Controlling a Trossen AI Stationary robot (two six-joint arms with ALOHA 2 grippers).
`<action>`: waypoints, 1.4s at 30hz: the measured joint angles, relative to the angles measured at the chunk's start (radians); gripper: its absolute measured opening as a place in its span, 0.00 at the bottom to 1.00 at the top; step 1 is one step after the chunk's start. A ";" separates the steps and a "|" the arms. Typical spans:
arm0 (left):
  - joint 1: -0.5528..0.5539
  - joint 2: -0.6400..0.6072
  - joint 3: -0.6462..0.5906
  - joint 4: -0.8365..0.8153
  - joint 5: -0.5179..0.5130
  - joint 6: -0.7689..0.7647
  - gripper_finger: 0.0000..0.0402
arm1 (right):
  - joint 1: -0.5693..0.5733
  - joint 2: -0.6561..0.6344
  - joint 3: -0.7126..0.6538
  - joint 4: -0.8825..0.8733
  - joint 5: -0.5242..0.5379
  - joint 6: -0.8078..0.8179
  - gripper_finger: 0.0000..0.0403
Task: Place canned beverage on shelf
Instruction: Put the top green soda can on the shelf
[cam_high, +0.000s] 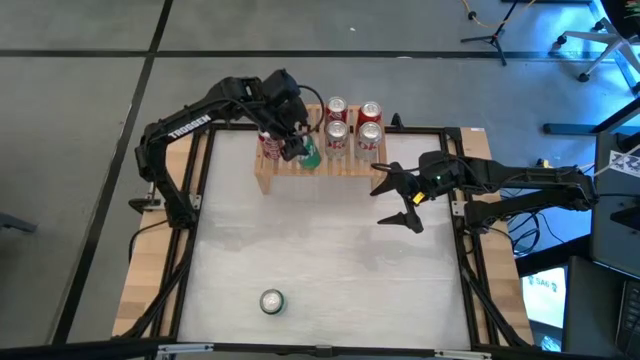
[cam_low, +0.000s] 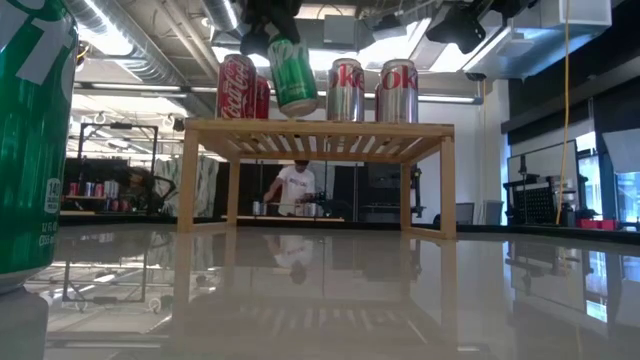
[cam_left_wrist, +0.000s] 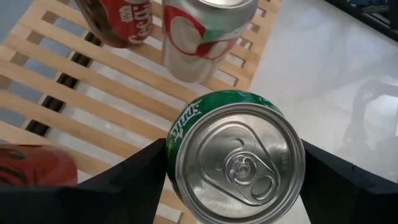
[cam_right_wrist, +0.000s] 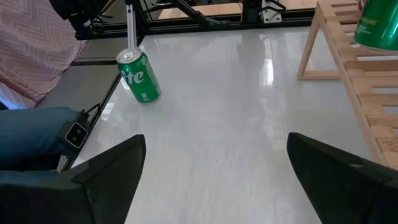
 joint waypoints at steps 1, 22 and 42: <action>0.004 0.000 0.000 0.000 0.000 0.000 0.71 | 0.000 0.000 0.000 0.000 0.001 0.000 0.96; 0.073 0.000 0.000 0.060 -0.057 0.075 0.71 | 0.000 0.000 0.000 0.000 0.037 -0.001 0.96; 0.117 0.000 0.000 0.130 -0.048 0.107 0.71 | 0.000 0.000 0.000 0.005 0.037 0.000 0.96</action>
